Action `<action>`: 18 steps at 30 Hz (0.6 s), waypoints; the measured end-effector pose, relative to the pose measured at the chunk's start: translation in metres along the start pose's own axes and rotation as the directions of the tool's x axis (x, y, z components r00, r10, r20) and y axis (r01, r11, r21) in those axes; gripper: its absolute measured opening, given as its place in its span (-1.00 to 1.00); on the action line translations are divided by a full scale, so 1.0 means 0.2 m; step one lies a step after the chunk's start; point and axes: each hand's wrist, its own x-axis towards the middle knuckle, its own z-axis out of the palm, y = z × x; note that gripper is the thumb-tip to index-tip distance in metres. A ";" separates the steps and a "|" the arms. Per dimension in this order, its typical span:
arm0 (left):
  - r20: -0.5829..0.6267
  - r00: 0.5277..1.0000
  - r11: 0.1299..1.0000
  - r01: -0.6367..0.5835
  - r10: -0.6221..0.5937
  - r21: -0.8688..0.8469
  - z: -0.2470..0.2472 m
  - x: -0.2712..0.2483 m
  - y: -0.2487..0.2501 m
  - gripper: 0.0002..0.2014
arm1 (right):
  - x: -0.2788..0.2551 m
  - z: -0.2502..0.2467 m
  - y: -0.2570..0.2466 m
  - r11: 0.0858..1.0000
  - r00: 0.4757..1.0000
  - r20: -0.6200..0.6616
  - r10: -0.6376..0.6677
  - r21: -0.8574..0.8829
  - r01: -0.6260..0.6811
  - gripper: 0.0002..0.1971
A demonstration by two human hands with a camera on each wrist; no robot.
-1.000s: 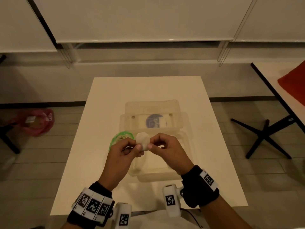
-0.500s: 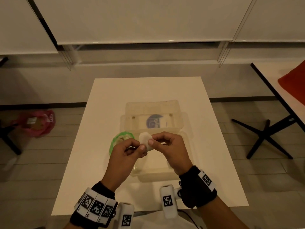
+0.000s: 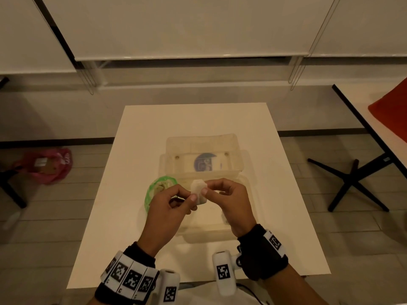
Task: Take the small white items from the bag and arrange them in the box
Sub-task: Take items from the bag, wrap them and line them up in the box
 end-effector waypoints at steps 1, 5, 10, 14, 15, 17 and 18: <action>0.000 1.000 1.000 0.001 -0.001 -0.002 0.00 0.00 0.00 -0.90 | 0.00 0.00 0.00 1.000 1.000 0.018 0.001 0.015 -0.001 -0.83; 0.040 0.999 1.000 0.000 0.000 0.003 0.00 0.00 0.00 -0.92 | 0.00 0.01 0.01 0.999 0.998 0.064 0.015 0.047 -0.018 -0.89; 0.096 0.995 0.999 -0.030 0.026 0.039 -0.03 0.01 0.01 -0.81 | 0.00 -0.01 -0.01 0.992 0.998 0.060 0.030 0.121 -0.037 -0.89; 0.069 0.997 0.997 -0.040 0.036 0.068 -0.03 0.02 0.03 -0.91 | -0.01 -0.01 -0.01 0.992 0.997 0.068 0.023 0.125 -0.031 -0.88; 0.063 0.997 0.996 -0.053 0.048 0.072 -0.03 0.02 0.03 -0.91 | -0.01 0.00 -0.01 0.990 0.997 0.075 0.020 0.137 -0.030 -0.88; 0.038 0.996 0.993 -0.083 0.080 0.088 -0.03 0.03 0.03 -0.91 | -0.01 0.00 -0.02 0.988 0.996 0.091 0.010 0.153 -0.024 -0.89; 0.025 0.996 0.991 -0.091 0.089 0.102 -0.04 0.03 0.02 -0.90 | -0.02 0.00 -0.03 0.988 0.995 0.097 0.005 0.155 -0.020 -0.89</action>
